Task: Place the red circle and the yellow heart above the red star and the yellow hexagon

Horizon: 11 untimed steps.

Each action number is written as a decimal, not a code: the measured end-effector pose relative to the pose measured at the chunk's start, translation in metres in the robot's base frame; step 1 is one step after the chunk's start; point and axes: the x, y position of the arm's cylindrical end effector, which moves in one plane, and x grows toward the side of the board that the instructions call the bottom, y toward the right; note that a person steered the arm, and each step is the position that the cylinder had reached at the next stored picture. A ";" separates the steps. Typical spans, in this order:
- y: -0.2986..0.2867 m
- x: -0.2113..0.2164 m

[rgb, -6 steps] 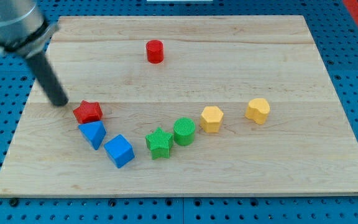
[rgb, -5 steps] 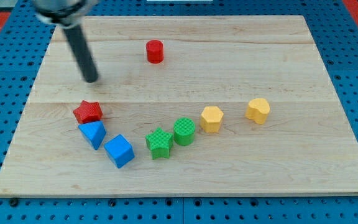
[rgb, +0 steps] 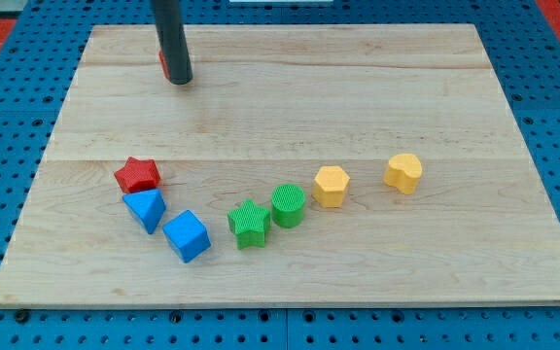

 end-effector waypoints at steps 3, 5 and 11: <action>-0.078 -0.026; -0.026 -0.078; -0.060 0.063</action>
